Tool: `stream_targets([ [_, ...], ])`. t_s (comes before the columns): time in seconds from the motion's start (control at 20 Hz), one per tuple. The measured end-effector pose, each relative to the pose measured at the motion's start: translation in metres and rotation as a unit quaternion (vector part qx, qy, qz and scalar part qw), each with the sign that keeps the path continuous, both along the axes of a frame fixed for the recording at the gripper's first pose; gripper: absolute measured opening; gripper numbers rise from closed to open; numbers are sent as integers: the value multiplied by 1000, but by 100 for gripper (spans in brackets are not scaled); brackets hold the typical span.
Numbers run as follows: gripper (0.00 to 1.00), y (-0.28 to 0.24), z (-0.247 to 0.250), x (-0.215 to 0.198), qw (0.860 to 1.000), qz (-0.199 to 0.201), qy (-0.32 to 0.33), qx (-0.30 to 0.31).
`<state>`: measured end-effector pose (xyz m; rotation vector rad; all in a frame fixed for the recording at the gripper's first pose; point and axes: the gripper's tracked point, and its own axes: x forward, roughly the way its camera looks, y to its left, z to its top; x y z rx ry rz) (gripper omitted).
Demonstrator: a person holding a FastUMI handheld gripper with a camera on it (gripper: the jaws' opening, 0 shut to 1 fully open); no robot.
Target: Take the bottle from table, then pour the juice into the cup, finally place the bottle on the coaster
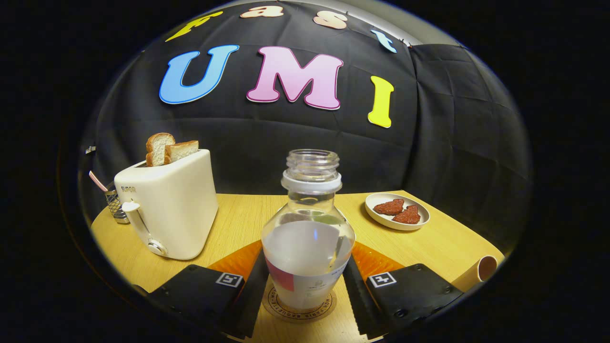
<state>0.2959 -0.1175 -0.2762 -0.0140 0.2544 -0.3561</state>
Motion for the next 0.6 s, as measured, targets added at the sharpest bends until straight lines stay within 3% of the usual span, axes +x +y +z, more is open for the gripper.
stream_targets([
  [0.05, 82, 1, 2, 0, 1000, 3, -2, -3],
  [0.15, 100, -1, 4, -4, 1000, 0, 0, -11],
  [0.6, 98, 17, 11, -54, 999, 6, 23, -32],
])
